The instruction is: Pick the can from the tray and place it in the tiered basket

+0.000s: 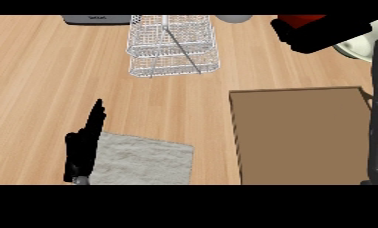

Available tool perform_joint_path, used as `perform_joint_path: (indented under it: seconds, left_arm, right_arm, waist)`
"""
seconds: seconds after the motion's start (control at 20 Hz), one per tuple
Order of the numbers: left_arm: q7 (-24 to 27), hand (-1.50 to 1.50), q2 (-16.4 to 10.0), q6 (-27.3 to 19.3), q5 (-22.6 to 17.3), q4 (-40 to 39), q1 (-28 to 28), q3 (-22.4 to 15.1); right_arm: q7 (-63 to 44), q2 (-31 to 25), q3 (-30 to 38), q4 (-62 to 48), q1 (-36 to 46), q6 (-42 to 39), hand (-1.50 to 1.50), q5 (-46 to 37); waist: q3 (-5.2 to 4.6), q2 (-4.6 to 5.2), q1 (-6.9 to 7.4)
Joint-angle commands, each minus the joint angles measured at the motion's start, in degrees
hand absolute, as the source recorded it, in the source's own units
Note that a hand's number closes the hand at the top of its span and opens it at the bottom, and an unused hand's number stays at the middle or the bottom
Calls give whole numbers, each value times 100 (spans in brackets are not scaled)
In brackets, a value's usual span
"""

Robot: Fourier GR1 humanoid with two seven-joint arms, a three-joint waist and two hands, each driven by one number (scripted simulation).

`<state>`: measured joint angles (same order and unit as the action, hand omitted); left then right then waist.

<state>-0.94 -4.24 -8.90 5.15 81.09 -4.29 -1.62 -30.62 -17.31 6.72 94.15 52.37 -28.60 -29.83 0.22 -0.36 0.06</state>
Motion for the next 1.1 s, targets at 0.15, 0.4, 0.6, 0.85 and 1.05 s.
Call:
perform_joint_path:
  seconds: [0.15, 0.4, 0.6, 0.85, 1.05]
  left_arm:
    - [18, 0, 137, -77, 171, 116, -327, -214]
    - [-261, 0, 158, -107, 158, -213, 306, -96]
    - [156, 0, 157, -19, 124, -354, 73, -87]
    - [-297, 0, 178, -64, 177, -18, 176, -170]
    - [38, 0, 127, -7, 84, -265, 103, -11]
  right_arm:
    - [-42, 177, -124, -1271, 1002, 524, 150, -397]
    - [-261, 570, -260, -2366, 1886, 1067, 150, -743]
    - [363, 610, -167, -3238, 2039, 1536, 150, -834]
    - [947, 971, -374, -4399, 2349, 1973, 150, -1066]
    - [1313, 925, -425, -4911, 2467, 1905, 150, -1135]
  waist:
    - [-25, 44, 98]
    - [-28, 63, 105]
    - [-28, 70, 110]
    - [-28, 100, 187]
    - [-28, 75, 120]
